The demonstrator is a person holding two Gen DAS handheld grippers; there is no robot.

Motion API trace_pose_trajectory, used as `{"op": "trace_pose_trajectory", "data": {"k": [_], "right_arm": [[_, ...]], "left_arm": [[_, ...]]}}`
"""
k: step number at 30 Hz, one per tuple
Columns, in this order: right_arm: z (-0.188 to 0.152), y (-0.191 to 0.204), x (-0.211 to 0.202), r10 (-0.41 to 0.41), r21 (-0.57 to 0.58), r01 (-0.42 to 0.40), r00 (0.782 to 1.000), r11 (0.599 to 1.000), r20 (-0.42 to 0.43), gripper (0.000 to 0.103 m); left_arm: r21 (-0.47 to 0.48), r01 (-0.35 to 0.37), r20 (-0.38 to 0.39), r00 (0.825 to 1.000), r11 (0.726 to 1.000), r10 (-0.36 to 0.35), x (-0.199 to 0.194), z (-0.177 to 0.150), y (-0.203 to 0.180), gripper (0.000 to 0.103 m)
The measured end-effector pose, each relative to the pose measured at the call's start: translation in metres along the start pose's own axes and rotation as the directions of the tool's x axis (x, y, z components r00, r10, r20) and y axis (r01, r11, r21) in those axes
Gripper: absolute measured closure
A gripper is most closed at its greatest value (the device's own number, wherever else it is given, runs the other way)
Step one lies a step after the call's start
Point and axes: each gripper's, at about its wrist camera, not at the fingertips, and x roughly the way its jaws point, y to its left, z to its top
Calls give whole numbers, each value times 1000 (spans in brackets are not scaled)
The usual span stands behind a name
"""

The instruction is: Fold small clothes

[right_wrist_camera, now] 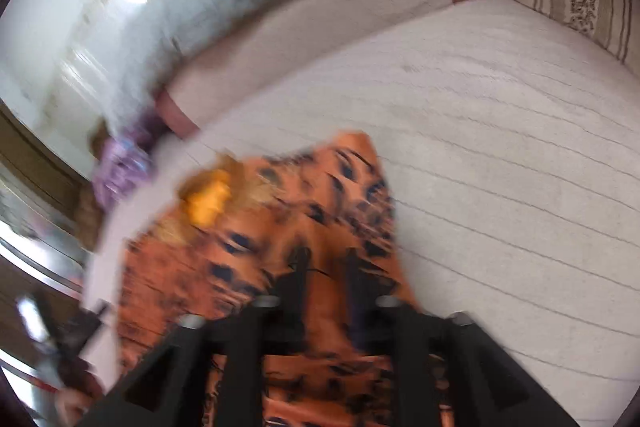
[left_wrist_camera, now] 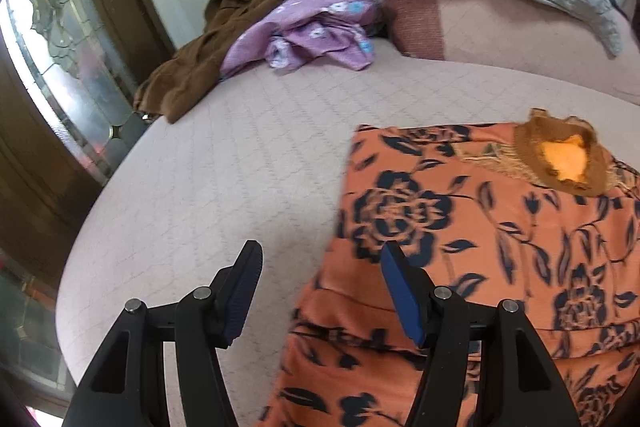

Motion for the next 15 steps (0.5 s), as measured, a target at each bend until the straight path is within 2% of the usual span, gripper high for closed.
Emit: {"op": "trace_pose_trajectory", "data": {"k": [1, 2, 6, 9, 11, 15], "right_arm": [[0, 1, -2, 32, 23, -32, 999, 999, 28, 4], [1, 1, -1, 51, 43, -53, 998, 998, 47, 4], [2, 13, 28, 53, 44, -52, 999, 998, -4, 7], [1, 21, 47, 11, 10, -11, 1000, 1000, -24, 16], [-2, 20, 57, -19, 2, 19, 998, 1000, -58, 30], [-4, 6, 74, 28, 61, -20, 992, 998, -123, 34]], "left_arm": [[7, 6, 1, 1000, 1000, -6, -1, 0, -3, 40], [13, 13, 3, 1000, 1000, -13, -2, 0, -6, 40], [15, 33, 11, 999, 999, -33, -6, 1, -15, 40], [7, 42, 16, 999, 999, -42, -7, 1, -14, 40], [23, 32, 25, 999, 999, -33, -7, 1, -13, 40], [54, 20, 60, 998, 998, -23, -8, 1, -9, 40]]}}
